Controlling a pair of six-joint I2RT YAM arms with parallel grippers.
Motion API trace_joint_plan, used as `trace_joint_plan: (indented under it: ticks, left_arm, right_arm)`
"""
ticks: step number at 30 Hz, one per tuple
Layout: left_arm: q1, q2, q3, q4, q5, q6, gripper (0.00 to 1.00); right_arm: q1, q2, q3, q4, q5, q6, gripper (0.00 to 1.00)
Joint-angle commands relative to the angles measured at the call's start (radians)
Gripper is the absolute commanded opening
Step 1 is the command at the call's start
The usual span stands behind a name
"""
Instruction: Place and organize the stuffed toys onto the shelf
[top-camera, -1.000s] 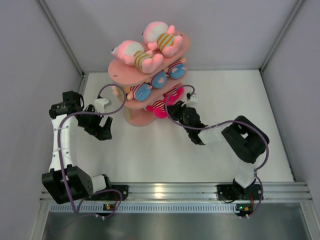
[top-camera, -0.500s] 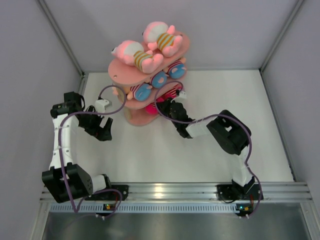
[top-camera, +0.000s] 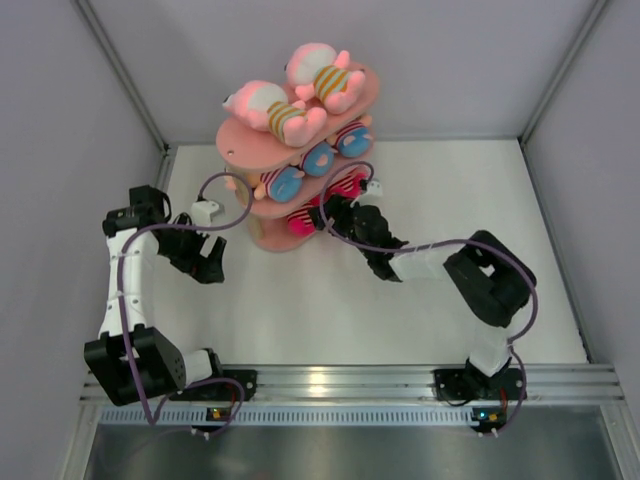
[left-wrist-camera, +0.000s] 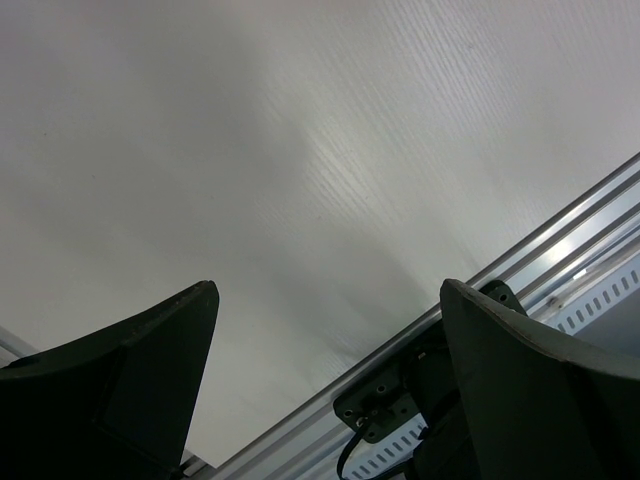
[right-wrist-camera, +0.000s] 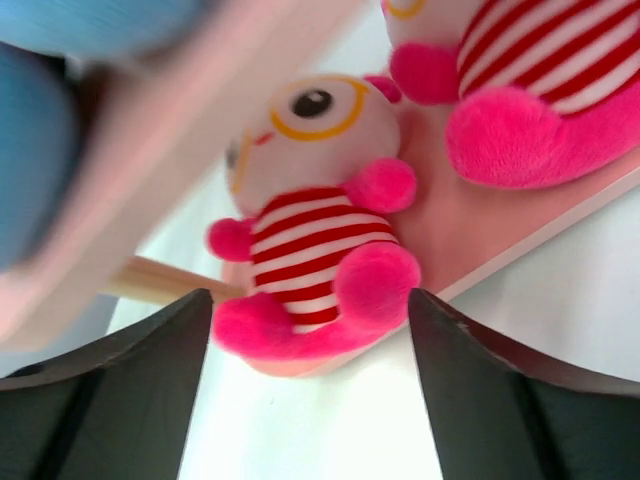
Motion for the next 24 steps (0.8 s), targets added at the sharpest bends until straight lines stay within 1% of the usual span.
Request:
trace_joint_plan:
  ticks: [1, 3, 6, 7, 8, 10, 13, 15, 16, 18, 19, 21, 22, 24]
  left_arm:
    - [-0.002, -0.007, -0.02, 0.033, -0.006, 0.002, 0.98]
    - [-0.002, -0.007, -0.027, 0.048, -0.023, -0.009, 0.98]
    - [-0.001, 0.002, -0.05, 0.104, -0.084, -0.067, 0.98]
    - [-0.001, 0.005, -0.058, 0.134, -0.101, -0.081, 0.98]
    - [-0.001, 0.01, -0.069, 0.148, -0.134, -0.096, 0.98]
    - [-0.002, 0.023, -0.083, 0.179, -0.164, -0.138, 0.98]
    - [-0.002, 0.052, -0.106, 0.236, -0.231, -0.188, 0.98]
    - [-0.002, 0.08, -0.107, 0.265, -0.262, -0.225, 0.97]
    - [-0.001, 0.091, -0.109, 0.268, -0.271, -0.236, 0.97]
    - [-0.002, 0.117, -0.1, 0.283, -0.288, -0.268, 0.98]
    - [-0.002, 0.125, -0.098, 0.289, -0.294, -0.276, 0.98]
    - [-0.001, 0.135, -0.1, 0.302, -0.314, -0.294, 0.98]
    - [-0.002, 0.135, -0.1, 0.305, -0.323, -0.297, 0.98]
    - [-0.002, 0.137, -0.109, 0.317, -0.345, -0.307, 0.98]
  right_arm:
    - [-0.008, -0.201, -0.051, -0.075, 0.005, -0.064, 0.81]
    - [-0.014, -0.297, -0.068, -0.148, -0.008, -0.127, 0.87]
    - [-0.049, -0.4, -0.081, -0.386, -0.084, -0.203, 0.93]
    - [-0.066, -0.419, -0.077, -0.456, -0.099, -0.222, 0.93]
    - [-0.103, -0.437, -0.081, -0.582, -0.133, -0.262, 0.93]
    - [-0.141, -0.498, -0.1, -0.673, -0.156, -0.3, 0.94]
    - [-0.242, -0.597, -0.163, -0.845, -0.15, -0.342, 0.96]
    - [-0.301, -0.658, -0.175, -0.961, -0.102, -0.349, 1.0]
    - [-0.375, -0.673, -0.183, -0.988, -0.081, -0.349, 0.99]
    - [-0.478, -0.704, -0.189, -1.043, -0.105, -0.346, 0.99]
    - [-0.6, -0.71, -0.189, -1.054, -0.177, -0.342, 0.99]
    - [-0.735, -0.718, -0.187, -1.077, -0.235, -0.317, 0.99]
    - [-0.855, -0.72, -0.181, -1.086, -0.263, -0.314, 0.99]
    - [-0.934, -0.718, -0.174, -1.092, -0.25, -0.313, 0.99]
